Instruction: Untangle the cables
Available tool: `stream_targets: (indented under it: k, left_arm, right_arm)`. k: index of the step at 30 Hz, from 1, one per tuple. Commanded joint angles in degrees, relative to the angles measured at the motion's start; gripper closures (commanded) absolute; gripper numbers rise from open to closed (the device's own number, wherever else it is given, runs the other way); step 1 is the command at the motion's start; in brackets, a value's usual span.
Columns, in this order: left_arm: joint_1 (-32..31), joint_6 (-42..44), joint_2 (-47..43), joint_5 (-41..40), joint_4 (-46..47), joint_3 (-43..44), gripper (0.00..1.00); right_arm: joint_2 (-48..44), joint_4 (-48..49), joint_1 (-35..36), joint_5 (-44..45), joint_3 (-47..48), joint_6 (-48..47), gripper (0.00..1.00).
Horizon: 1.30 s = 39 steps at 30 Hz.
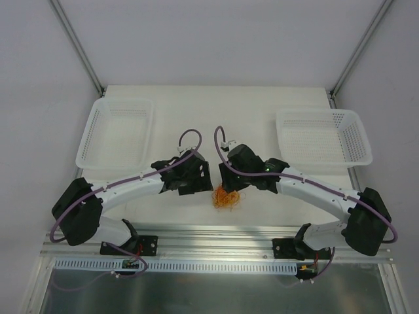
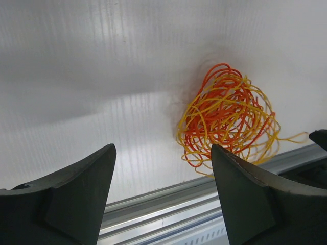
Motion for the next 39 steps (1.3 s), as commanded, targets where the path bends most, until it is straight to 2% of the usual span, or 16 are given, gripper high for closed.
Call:
stream_targets:
  k: [1,6,10,17,24,28,32,33,35,39]
  left_arm:
    - [-0.2,-0.2,-4.7,1.8,2.9,-2.0,0.25]
    - [-0.4,0.9,-6.2,5.4,5.7,-4.1,0.25]
    - [-1.6,1.3,-5.2,6.5,7.0,-4.1,0.25]
    - [-3.5,3.0,-3.1,7.9,8.7,-3.1,0.25]
    - [-4.9,3.7,-1.4,8.3,9.8,-2.3,0.25]
    - [-5.3,3.6,-0.8,8.2,10.1,-2.0,0.25]
    - [-5.6,3.3,-0.1,7.8,10.3,-2.0,0.25]
    - [-5.6,3.3,0.0,7.6,10.2,-2.0,0.25]
    - [-5.6,2.9,0.2,7.2,10.2,-2.0,0.24]
    - [-5.7,2.6,0.3,6.5,10.2,-1.7,0.25]
  right_arm:
    - [-1.1,-2.6,-3.5,-5.4,2.8,-5.0,0.51]
    - [-1.3,-3.4,-5.4,-8.5,2.6,-8.7,0.52]
    - [0.9,-1.5,-6.0,-12.9,1.3,-9.9,0.59]
    - [2.8,3.6,-8.4,-12.5,-4.4,-11.3,0.65]
    - [4.9,8.4,-9.9,-13.9,-6.0,-11.6,0.72]
    - [5.6,9.5,-9.9,-15.5,-5.9,-11.5,0.81]
    - [5.6,10.8,-9.9,-17.8,-6.4,-11.4,0.84]
    - [5.6,10.9,-9.9,-18.0,-6.5,-11.2,0.87]
    - [5.1,10.5,-9.9,-18.2,-6.6,-10.7,0.99]
    - [1.7,9.7,-9.8,-18.7,-5.8,-8.6,1.00]
